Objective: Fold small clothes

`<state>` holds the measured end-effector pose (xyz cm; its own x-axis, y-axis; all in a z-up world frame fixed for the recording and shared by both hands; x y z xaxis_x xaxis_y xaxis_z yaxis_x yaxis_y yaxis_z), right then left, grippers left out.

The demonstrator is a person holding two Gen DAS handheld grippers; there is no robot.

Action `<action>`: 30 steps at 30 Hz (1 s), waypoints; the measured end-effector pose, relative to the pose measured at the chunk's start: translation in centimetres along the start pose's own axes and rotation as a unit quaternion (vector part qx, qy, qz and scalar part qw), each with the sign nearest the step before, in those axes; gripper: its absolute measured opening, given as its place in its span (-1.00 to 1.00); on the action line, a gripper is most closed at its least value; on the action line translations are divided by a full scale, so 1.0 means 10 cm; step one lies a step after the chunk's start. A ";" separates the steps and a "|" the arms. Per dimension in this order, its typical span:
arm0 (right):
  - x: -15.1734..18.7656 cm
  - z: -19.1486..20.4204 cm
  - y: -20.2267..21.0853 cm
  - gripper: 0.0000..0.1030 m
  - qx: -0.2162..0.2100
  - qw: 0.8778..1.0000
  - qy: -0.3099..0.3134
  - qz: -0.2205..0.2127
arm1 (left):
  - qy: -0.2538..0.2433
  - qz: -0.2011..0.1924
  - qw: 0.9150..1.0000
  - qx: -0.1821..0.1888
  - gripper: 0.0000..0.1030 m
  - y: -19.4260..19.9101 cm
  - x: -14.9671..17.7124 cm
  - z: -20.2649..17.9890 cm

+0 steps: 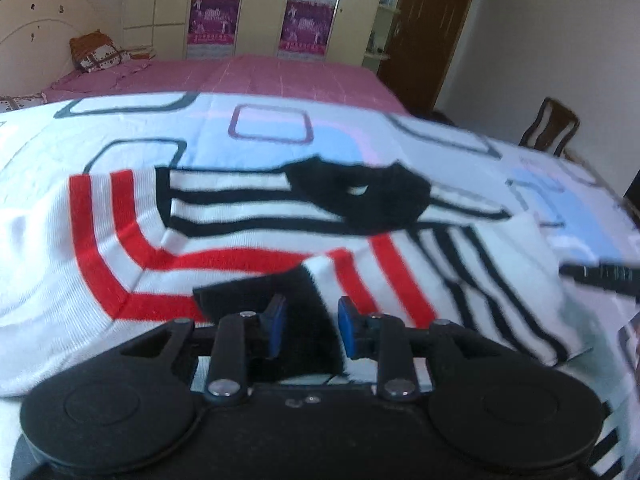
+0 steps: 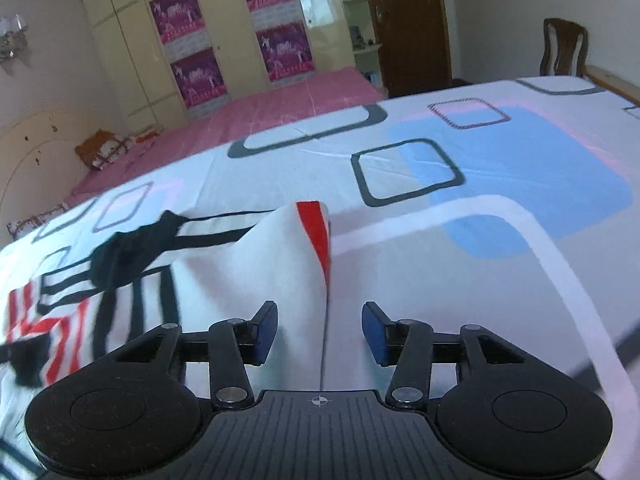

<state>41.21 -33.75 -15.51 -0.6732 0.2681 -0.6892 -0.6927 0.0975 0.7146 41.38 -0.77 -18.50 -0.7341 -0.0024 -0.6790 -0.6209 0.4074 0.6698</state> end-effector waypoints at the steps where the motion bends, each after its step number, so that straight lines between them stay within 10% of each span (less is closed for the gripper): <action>1: -0.05 0.03 -0.10 -0.08 -0.001 1.000 0.003 0.003 | -0.001 0.003 1.000 -0.002 -0.46 -0.03 0.03 0.02; 6: -0.24 0.08 -0.50 -0.08 -0.013 1.000 -0.008 0.015 | 0.005 0.003 1.000 -0.004 -0.46 -0.01 0.07 0.09; 10: -0.32 0.12 -0.62 -0.79 -0.019 1.000 -0.003 0.015 | 0.004 0.002 1.000 -0.010 -0.46 -0.01 0.07 0.08; 20: -0.31 0.05 -0.47 -0.80 0.053 0.997 0.042 -0.041 | 0.020 0.009 1.000 -0.013 -0.50 0.01 0.04 0.13; 30: -0.06 0.80 -0.29 -0.80 -0.042 0.992 0.113 -0.035 | 0.013 0.011 1.000 -0.017 -0.50 0.02 0.07 0.12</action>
<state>45.70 -26.49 -16.21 -0.6574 0.0401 -0.7524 -0.7522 0.0246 0.6585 41.07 0.38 -19.16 -0.7539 -0.0189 -0.6567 -0.6137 0.3771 0.6937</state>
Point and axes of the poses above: each gripper's, at about its wrist camera, not at the fingertips, and y roughly against the way its jaws point, z to its left, x to its underside, the point moved 3 cm from there along -y, roughly the way its jaws point, and after that the axes turned 11 degrees about x, right-handed, at the moved point
